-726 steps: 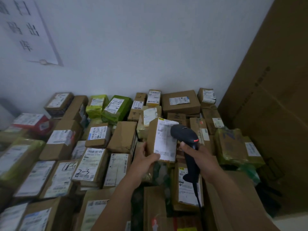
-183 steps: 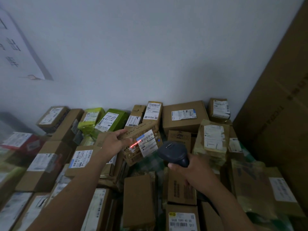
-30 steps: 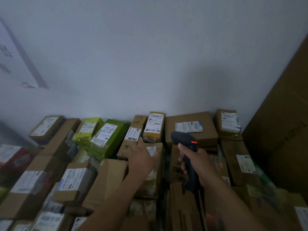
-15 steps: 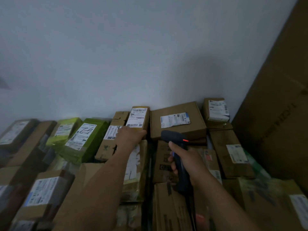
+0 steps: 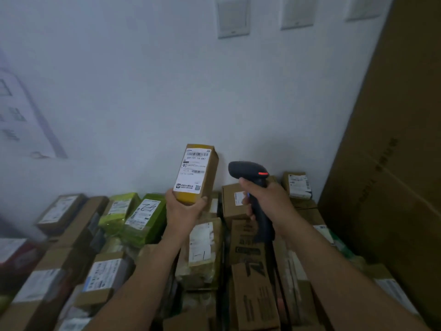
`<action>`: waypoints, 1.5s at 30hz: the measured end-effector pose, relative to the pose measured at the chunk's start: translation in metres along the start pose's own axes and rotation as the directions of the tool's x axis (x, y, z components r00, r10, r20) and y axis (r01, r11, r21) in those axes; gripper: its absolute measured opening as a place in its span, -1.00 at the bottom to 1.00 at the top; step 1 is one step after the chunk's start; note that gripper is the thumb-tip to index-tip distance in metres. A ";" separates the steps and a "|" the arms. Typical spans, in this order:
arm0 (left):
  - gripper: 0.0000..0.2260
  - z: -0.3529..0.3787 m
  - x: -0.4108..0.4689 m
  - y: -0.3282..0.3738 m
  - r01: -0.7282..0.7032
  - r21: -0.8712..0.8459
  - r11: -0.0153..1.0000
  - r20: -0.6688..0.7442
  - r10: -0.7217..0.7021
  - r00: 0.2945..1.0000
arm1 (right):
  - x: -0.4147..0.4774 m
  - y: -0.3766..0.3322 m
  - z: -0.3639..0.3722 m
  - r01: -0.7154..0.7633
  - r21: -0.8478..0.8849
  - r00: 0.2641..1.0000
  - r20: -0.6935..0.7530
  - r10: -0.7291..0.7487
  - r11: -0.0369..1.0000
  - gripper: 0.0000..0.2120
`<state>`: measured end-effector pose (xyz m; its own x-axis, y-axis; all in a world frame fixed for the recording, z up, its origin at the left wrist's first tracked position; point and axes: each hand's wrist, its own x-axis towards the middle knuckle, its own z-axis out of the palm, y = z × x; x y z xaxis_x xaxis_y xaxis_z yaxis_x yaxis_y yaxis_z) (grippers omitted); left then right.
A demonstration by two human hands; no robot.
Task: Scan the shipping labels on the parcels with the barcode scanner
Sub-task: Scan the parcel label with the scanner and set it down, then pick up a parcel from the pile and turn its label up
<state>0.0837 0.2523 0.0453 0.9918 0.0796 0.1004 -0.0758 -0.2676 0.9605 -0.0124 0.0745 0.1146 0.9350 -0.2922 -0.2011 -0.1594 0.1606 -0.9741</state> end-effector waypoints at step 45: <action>-0.18 -0.181 -0.057 -0.021 0.135 -0.367 0.920 0.015 -0.140 0.990 | -0.162 -0.076 0.116 0.119 -0.275 0.978 0.199 -0.064 0.954 -0.62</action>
<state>0.0097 0.4267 0.0662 0.9940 0.1021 -0.0387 0.0267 0.1167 0.9928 -0.1153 0.2193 0.2331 0.9876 -0.1082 -0.1135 -0.1283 -0.1411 -0.9816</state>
